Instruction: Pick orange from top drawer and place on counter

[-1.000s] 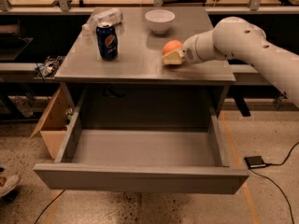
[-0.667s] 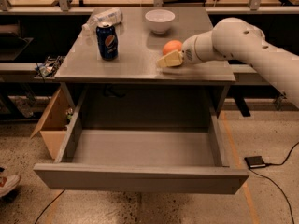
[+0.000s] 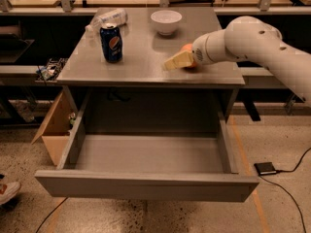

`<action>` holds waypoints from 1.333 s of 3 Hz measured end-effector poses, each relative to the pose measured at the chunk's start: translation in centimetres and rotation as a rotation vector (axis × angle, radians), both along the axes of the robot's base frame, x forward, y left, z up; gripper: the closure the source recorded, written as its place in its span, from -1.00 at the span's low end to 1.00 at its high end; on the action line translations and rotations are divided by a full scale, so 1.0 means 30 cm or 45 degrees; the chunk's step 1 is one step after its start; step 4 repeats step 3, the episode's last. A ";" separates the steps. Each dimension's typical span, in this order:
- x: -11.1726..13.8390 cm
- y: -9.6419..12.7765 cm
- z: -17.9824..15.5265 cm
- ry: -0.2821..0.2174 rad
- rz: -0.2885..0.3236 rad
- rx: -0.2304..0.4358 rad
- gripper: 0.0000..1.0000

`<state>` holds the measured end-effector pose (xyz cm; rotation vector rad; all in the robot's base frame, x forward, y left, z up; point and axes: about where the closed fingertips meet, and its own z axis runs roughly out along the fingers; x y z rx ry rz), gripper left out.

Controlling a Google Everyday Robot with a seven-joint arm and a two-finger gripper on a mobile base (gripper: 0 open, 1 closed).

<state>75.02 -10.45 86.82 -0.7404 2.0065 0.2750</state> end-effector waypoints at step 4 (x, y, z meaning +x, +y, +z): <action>-0.157 -0.218 0.154 -0.123 -0.177 -0.016 -1.00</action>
Offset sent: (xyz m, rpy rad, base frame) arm -0.0598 -0.0847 0.0641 -0.0195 -0.1270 -0.1819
